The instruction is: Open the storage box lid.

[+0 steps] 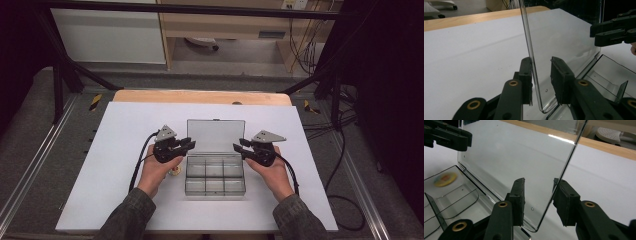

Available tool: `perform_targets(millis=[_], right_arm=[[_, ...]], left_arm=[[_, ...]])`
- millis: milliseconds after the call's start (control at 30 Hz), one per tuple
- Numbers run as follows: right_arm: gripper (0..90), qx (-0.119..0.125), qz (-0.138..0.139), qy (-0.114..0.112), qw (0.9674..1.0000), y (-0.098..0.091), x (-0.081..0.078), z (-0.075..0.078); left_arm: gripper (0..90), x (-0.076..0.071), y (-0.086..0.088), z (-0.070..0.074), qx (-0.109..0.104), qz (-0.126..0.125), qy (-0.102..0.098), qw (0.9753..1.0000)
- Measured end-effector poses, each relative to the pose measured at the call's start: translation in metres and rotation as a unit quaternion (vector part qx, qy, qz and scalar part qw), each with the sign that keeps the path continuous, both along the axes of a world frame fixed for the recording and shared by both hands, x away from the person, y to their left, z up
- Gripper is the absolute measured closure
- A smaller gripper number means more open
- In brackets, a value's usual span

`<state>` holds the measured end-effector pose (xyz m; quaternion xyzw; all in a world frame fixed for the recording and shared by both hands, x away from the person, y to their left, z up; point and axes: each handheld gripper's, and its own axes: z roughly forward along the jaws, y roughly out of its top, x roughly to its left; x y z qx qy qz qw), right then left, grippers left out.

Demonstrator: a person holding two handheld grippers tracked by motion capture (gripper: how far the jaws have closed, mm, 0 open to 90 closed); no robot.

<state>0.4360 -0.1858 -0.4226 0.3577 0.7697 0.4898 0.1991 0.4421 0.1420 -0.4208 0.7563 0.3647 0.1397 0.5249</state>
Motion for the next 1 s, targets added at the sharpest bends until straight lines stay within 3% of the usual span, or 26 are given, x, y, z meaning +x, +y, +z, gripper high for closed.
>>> perform_targets(millis=[600, 1000], right_arm=[[58.3, 0.005, -0.001, 0.004, 1.0, 0.0007, 0.003, -0.0046], [50.0, 0.015, -0.014, 0.014, 0.9997, 0.0006, 0.0066, -0.0078]], left_arm=[[68.0, 0.0024, -0.0013, -0.005, -0.012, 0.01, 0.007, 0.9999], [64.5, 0.0048, -0.0025, -0.0086, -0.01, 0.012, 0.007, 0.9998]])
